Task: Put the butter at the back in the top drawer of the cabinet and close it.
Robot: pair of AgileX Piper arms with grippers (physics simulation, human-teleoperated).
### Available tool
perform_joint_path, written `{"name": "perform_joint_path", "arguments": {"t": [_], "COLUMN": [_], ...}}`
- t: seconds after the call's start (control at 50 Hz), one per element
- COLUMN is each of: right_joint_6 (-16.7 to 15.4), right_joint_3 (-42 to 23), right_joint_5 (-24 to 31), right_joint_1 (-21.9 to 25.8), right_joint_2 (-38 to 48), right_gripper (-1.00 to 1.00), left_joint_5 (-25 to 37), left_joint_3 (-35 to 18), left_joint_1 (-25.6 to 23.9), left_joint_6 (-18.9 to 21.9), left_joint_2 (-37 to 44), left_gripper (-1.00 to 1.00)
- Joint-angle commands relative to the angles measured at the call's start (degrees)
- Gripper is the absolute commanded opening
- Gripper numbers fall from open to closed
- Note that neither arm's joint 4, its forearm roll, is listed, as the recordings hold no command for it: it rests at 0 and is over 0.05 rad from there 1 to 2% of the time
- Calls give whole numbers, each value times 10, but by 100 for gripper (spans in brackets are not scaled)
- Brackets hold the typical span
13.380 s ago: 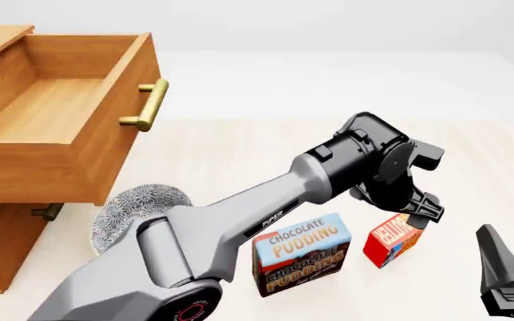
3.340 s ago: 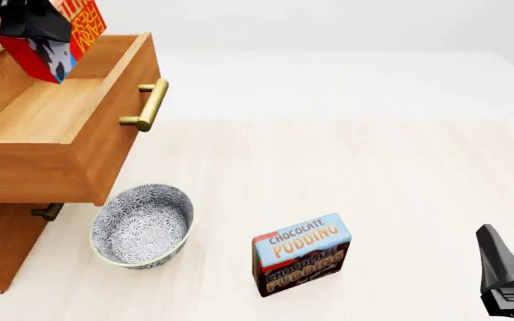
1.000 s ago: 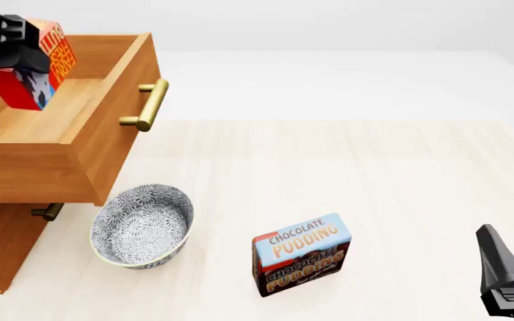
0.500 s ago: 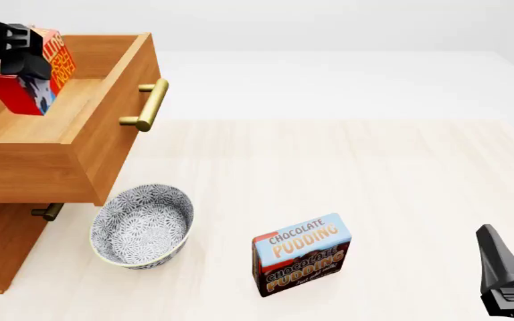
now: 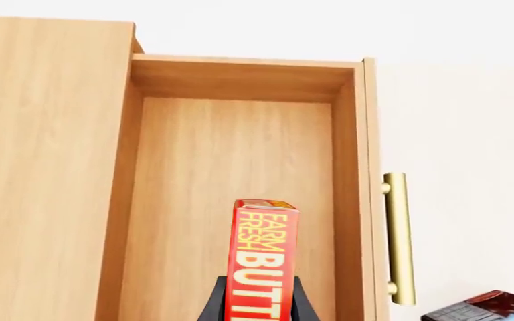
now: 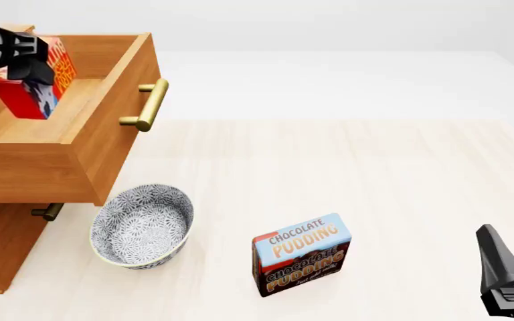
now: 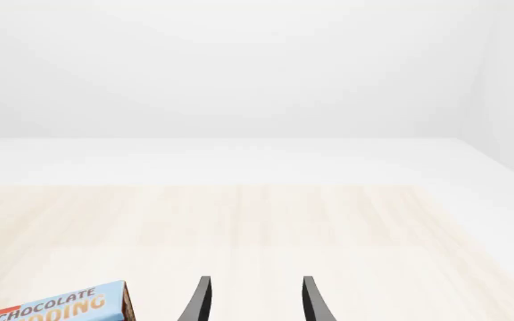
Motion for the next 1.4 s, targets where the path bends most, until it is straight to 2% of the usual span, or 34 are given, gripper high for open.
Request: {"name": "perform_joint_path", "arguments": {"t": [0.02, 1.4], "right_joint_6": [0, 0], "right_joint_3": [0, 0], "right_joint_5": [0, 0], "right_joint_1": [0, 0], "right_joint_2": [0, 0], "right_gripper": [100, 100], "left_joint_5": [-15, -50], "left_joint_3": [6, 46], "left_joint_1": [2, 27], "left_joint_6": [5, 4], "left_joint_2": [6, 28], "left_gripper": [-100, -100]}}
